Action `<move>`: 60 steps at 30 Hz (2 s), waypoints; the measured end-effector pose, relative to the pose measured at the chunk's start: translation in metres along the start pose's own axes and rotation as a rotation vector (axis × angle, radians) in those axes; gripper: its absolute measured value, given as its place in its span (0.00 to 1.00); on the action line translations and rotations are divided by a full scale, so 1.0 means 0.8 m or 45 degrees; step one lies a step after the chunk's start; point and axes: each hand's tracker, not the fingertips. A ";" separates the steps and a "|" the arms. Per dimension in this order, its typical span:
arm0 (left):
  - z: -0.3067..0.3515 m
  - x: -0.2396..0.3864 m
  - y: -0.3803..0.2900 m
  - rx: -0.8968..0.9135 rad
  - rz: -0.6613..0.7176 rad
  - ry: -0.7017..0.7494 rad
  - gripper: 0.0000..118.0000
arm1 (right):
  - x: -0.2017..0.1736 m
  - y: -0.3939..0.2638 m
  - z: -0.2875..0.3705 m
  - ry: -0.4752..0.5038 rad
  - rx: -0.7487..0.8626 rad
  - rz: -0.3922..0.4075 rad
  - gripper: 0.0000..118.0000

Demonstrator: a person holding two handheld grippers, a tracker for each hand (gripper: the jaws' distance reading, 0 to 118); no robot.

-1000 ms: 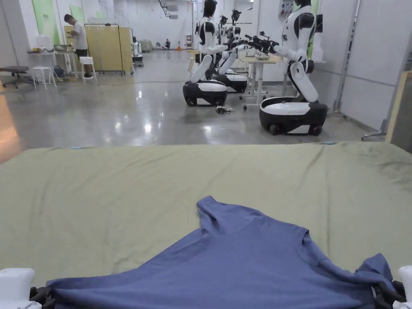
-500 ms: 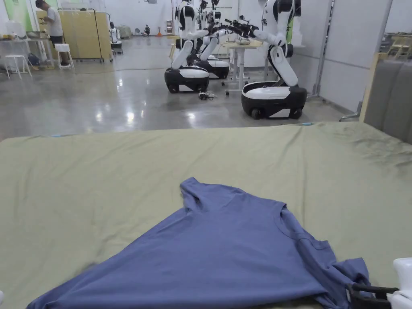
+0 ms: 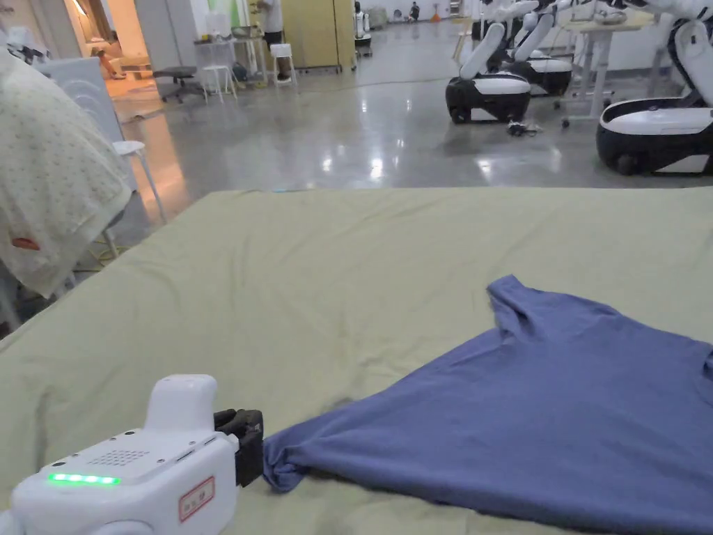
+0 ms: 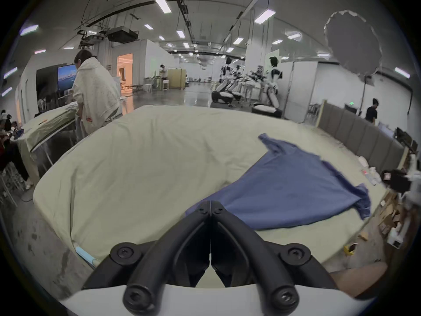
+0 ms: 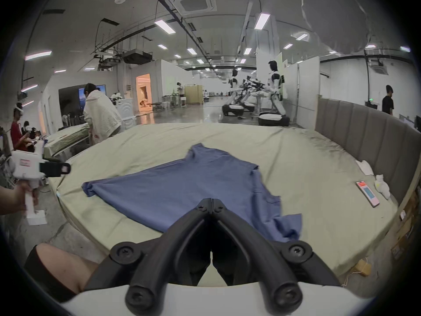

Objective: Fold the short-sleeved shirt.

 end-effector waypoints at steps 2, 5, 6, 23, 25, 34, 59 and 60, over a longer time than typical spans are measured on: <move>-0.035 -0.013 -0.003 -0.054 0.059 0.028 0.10 | -0.012 0.001 -0.010 0.049 -0.016 0.024 0.00; -0.090 -0.031 0.003 -0.163 0.176 0.095 0.91 | -0.021 0.000 -0.021 0.089 -0.031 0.048 0.00; -0.103 -0.032 0.003 -0.193 0.184 0.116 0.93 | -0.023 -0.001 -0.025 0.099 -0.039 0.047 0.00; -0.103 0.044 -0.008 -0.224 -0.275 -0.045 0.00 | 0.008 0.022 -0.104 0.134 -0.085 0.059 0.00; -0.089 0.033 0.007 -0.196 -0.204 -0.106 0.00 | 0.019 0.027 -0.123 0.119 -0.084 0.064 0.00; -0.095 -0.010 0.027 -0.224 -0.045 -0.095 0.00 | 0.092 0.086 -0.312 0.027 -0.247 0.072 0.92; -0.108 -0.024 0.063 -0.177 -0.014 -0.106 0.00 | 0.086 0.147 -0.455 -0.081 -0.267 0.014 0.04; -0.100 -0.023 0.073 -0.133 -0.019 -0.097 0.00 | 0.088 0.163 -0.434 -0.086 -0.244 0.005 0.04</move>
